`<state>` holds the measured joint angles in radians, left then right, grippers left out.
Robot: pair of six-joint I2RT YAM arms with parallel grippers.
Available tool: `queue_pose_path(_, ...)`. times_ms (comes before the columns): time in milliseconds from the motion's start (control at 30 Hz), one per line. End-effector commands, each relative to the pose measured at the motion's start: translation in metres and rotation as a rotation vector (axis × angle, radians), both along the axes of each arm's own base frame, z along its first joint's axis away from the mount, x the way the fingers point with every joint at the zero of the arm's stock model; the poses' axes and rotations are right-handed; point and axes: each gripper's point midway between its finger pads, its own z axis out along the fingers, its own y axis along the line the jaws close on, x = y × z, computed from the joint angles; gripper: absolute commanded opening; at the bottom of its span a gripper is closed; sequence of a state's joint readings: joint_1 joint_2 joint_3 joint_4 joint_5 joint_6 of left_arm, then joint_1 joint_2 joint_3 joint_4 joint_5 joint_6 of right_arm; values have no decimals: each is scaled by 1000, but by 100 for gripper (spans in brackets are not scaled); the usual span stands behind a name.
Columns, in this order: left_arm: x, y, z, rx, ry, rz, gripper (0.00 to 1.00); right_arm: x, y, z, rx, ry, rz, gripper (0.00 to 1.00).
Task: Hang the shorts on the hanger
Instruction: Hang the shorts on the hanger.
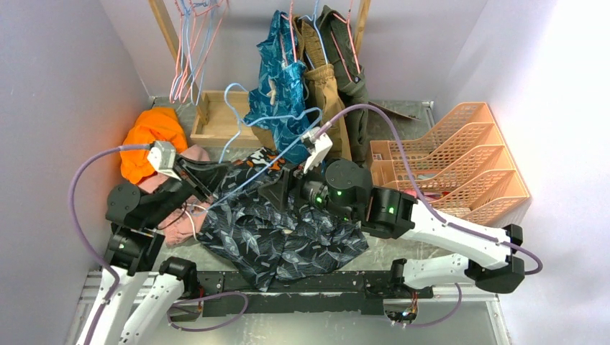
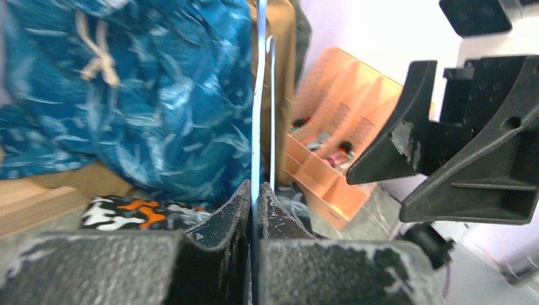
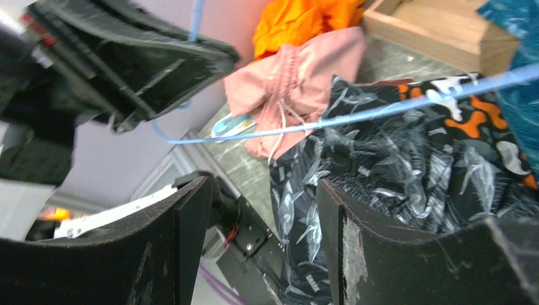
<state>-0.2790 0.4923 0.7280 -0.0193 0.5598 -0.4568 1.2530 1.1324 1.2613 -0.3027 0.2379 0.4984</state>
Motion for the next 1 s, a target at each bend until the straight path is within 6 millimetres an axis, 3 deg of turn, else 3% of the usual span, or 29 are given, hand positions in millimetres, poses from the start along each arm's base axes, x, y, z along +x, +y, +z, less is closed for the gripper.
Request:
queue_pose_path(0, 16, 40, 11, 33, 35, 275, 7, 30, -16, 27, 91, 13, -235, 65)
queue_pose_path(133, 17, 52, 25, 100, 36, 340, 7, 29, 4, 48, 149, -5, -195, 67)
queue_pose_path(233, 22, 61, 23, 146, 76, 392, 7, 27, 28, 72, 170, -32, -162, 72)
queue_pose_path(400, 30, 71, 20, 147, 102, 462, 7, 44, 53, 94, 220, -16, -242, 78)
queue_pose_path(467, 33, 72, 17, 146, 113, 468, 7, 50, 61, 101, 259, -13, -272, 86)
queue_pose_path(600, 36, 69, 14, 148, 120, 461, 7, 65, 76, 99, 262, -7, -342, 91)
queue_pose_path(767, 34, 65, 13, 161, 99, 429, 7, 68, 97, 88, 250, 8, -329, 91)
queue_pose_path(967, 13, 73, 36, 190, 11, 438, 7, 60, 92, 88, 260, 4, -291, 91)
